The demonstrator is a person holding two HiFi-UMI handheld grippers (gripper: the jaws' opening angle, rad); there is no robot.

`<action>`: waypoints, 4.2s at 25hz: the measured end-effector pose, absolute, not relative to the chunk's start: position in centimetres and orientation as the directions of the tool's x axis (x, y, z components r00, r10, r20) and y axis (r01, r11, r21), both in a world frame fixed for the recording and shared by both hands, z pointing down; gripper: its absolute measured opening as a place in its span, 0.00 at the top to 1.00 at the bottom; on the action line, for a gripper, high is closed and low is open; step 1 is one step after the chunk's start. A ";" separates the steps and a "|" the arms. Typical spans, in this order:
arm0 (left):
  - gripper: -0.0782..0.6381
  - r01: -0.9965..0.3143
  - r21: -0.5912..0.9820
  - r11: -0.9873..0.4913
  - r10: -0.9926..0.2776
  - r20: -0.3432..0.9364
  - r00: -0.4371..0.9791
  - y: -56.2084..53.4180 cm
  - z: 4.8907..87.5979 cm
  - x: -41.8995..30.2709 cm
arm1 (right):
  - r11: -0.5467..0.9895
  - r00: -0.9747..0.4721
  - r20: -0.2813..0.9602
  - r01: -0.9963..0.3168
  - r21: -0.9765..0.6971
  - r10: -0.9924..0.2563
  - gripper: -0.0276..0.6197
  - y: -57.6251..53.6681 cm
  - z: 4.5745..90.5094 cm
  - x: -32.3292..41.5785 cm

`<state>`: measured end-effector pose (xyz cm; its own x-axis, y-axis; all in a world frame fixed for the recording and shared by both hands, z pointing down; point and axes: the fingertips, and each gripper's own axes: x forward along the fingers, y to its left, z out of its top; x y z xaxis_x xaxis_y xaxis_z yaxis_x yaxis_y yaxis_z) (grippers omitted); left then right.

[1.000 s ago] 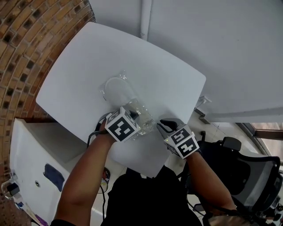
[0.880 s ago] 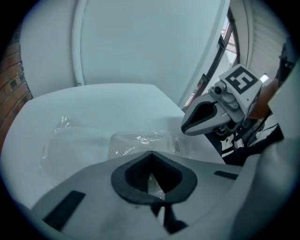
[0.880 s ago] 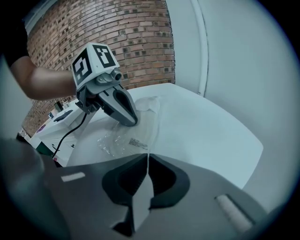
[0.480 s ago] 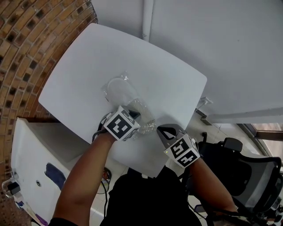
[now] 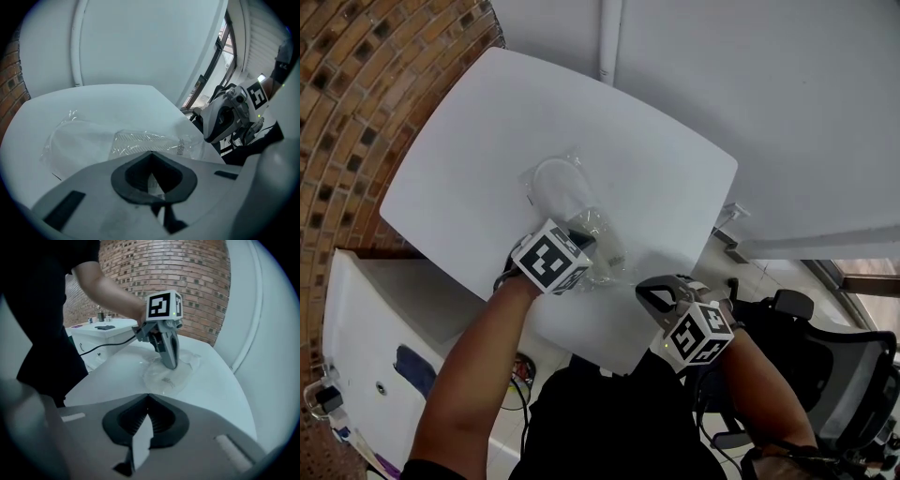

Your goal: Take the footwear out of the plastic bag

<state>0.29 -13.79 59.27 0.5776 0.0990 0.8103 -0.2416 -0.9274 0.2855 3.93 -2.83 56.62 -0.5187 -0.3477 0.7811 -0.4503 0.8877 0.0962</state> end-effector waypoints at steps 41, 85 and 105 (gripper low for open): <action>0.88 -0.267 0.375 -0.888 0.154 0.788 0.596 -13.5 58.9 0.1 | 0.956 -0.443 0.850 -0.198 0.216 -0.284 0.95 0.4 58.0 -2.8; 0.88 -0.349 0.407 -0.844 0.079 0.739 0.669 -5.7 58.0 -3.5 | 0.239 -0.529 0.803 -0.846 -0.476 -0.275 0.92 0.8 60.2 6.1; 0.88 -0.662 0.205 -0.720 -0.205 0.849 0.486 -13.6 58.2 -16.4 | 0.075 -0.632 0.715 -0.762 -0.643 -0.297 0.89 -1.7 60.3 5.8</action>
<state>-16.39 -13.61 58.24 0.4863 -0.2048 0.8495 -0.6624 -0.7204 0.2055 5.83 -1.65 60.35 -0.6324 -0.2973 0.7153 -0.7624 0.0754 -0.6427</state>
